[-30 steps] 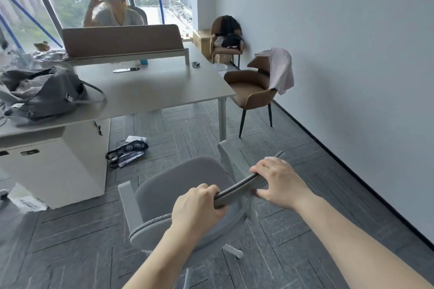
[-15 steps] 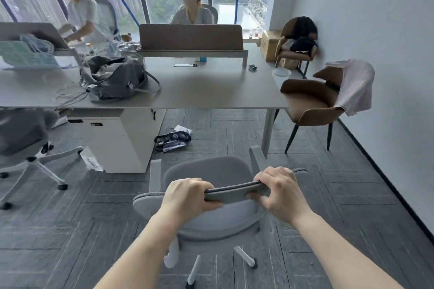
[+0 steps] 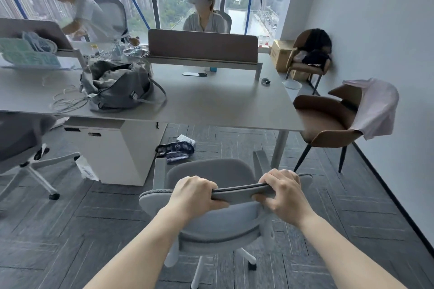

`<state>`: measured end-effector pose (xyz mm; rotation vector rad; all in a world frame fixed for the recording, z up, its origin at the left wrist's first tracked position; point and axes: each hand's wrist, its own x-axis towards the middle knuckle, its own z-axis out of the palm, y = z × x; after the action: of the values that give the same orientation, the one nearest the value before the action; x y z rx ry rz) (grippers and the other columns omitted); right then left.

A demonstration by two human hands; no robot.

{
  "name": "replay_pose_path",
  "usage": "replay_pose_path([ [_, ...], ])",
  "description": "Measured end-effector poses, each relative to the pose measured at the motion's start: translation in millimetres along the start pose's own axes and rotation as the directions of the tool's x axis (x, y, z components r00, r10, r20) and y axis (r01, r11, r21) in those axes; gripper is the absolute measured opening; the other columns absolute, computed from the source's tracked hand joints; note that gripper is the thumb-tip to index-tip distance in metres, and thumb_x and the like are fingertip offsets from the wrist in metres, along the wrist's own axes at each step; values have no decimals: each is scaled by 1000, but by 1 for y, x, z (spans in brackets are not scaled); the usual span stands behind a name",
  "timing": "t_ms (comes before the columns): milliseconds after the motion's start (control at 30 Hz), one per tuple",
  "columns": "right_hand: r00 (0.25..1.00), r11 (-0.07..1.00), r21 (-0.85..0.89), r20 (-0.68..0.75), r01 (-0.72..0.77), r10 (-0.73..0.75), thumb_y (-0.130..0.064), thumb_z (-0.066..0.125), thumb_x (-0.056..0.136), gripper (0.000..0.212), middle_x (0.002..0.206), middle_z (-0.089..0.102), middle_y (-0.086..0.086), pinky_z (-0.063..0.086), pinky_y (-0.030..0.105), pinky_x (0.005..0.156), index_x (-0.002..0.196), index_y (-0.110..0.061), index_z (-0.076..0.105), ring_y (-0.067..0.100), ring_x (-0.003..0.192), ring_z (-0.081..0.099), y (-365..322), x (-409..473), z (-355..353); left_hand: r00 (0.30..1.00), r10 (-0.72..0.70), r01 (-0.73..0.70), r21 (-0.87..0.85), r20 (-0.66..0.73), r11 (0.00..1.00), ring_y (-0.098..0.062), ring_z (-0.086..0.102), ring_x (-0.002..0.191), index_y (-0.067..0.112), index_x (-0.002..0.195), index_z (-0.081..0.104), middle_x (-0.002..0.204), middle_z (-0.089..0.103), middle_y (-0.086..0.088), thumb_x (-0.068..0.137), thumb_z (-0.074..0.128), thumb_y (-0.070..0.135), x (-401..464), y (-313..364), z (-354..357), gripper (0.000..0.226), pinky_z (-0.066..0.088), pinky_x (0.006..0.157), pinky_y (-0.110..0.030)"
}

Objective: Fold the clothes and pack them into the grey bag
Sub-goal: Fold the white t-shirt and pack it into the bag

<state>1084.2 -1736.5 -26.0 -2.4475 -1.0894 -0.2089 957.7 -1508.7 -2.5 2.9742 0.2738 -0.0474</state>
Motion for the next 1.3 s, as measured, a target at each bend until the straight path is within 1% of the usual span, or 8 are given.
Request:
replay_pose_path([
  [133, 1000, 1000, -5, 10, -4, 4, -68, 55, 72, 37, 83, 55, -20, 23, 25, 87, 82, -33, 60, 8, 86, 46, -7, 38, 18, 998, 44, -44, -2, -35, 999, -19, 63, 84, 20, 87, 66, 84, 70, 2, 74, 55, 73, 29, -38, 2, 56, 41, 69, -28],
  [267, 999, 1000, -25, 44, -9, 10, -71, 51, 73, 40, 85, 53, -21, 25, 25, 90, 86, -34, 60, 8, 89, 46, -22, 83, 36, 991, 81, -81, 11, -107, 997, -16, 64, 79, 23, 85, 66, 81, 68, 5, 67, 36, 79, 57, -83, 1, 66, 39, 65, -27],
  [400, 998, 998, -59, 66, 3, 1, -73, 51, 73, 41, 82, 52, -21, 29, 26, 88, 87, -35, 60, 7, 86, 46, -41, 134, 58, 995, 83, -83, -3, -54, 997, -15, 62, 83, 27, 92, 68, 88, 66, 7, 73, 54, 74, 89, -132, -16, 53, 43, 71, -27],
  [533, 1000, 998, -67, 6, 18, -18, -72, 53, 72, 42, 78, 56, -17, 30, 26, 80, 80, -31, 61, 10, 79, 49, -56, 172, 87, 997, 77, -77, 0, -24, 997, -13, 62, 85, 31, 95, 69, 91, 66, 9, 69, 50, 75, 114, -180, -28, 55, 42, 71, -26],
  [667, 996, 998, -61, -84, 33, -38, -72, 55, 73, 45, 73, 55, -13, 36, 30, 77, 74, -27, 60, 13, 72, 51, -67, 208, 113, 995, 87, -88, -38, -46, 995, -10, 61, 84, 33, 95, 71, 90, 67, 11, 70, 59, 70, 139, -220, -41, 46, 45, 75, -24],
  [900, 978, 996, -69, -196, 56, -68, -68, 61, 73, 45, 70, 53, -10, 37, 32, 74, 73, -23, 60, 18, 69, 52, -71, 266, 146, 998, 49, -51, -46, -33, 998, -8, 62, 79, 36, 90, 72, 85, 66, 12, 60, 45, 80, 185, -266, -49, 60, 49, 72, -25],
  [1100, 987, 999, -33, -161, 21, -26, -66, 64, 70, 42, 73, 55, -11, 39, 33, 76, 73, -24, 60, 18, 73, 54, -79, 309, 163, 999, 43, -44, -57, -30, 997, -10, 63, 79, 34, 89, 73, 84, 66, 11, 59, 42, 81, 219, -302, -55, 63, 47, 70, -25],
  [1300, 985, 999, -35, -172, -41, 34, -66, 64, 70, 42, 73, 55, -12, 39, 32, 76, 73, -25, 61, 18, 74, 53, -97, 346, 181, 992, 121, -122, -40, -29, 992, -12, 63, 79, 32, 90, 72, 85, 67, 9, 58, 38, 80, 255, -346, -64, 67, 43, 68, -24],
])
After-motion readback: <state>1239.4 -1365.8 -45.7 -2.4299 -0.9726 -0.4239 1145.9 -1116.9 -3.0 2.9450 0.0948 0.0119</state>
